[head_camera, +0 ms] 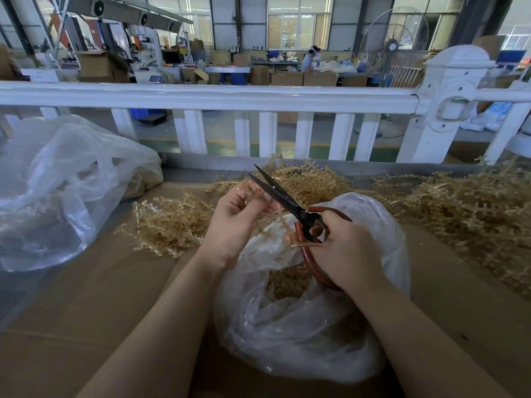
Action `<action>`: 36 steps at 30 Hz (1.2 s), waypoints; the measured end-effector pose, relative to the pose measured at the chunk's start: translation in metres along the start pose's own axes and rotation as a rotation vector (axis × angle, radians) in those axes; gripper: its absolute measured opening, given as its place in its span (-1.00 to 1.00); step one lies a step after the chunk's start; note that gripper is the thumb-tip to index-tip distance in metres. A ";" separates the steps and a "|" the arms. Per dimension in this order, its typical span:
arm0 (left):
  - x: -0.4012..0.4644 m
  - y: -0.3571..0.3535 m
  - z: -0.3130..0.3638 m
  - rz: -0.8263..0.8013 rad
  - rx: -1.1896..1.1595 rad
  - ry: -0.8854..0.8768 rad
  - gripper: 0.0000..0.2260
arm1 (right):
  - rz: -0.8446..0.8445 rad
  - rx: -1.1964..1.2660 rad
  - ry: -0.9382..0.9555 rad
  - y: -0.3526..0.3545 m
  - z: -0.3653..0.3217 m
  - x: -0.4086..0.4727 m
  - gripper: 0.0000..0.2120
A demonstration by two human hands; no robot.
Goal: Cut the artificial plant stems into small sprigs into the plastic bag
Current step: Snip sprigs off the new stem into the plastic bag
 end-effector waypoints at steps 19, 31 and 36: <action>0.006 0.019 -0.025 0.180 -0.247 0.259 -0.89 | 0.045 0.321 -0.198 -0.005 0.020 0.003 -0.78; 0.006 0.004 -0.027 0.036 -0.159 0.241 -0.86 | -0.190 0.749 -0.410 -0.019 0.010 0.004 -0.83; 0.004 -0.002 -0.028 0.002 -0.132 0.252 -0.89 | -0.248 0.855 -0.436 -0.021 0.006 0.001 -0.86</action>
Point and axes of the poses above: each hand's wrist, its own x-axis towards the middle knuckle, its own y-axis out of the back of the hand, z = x × y, the point moved 7 cm from there along x, towards the middle knuckle, and after that the axes turned 3 degrees about y, right-handed, at the moved point
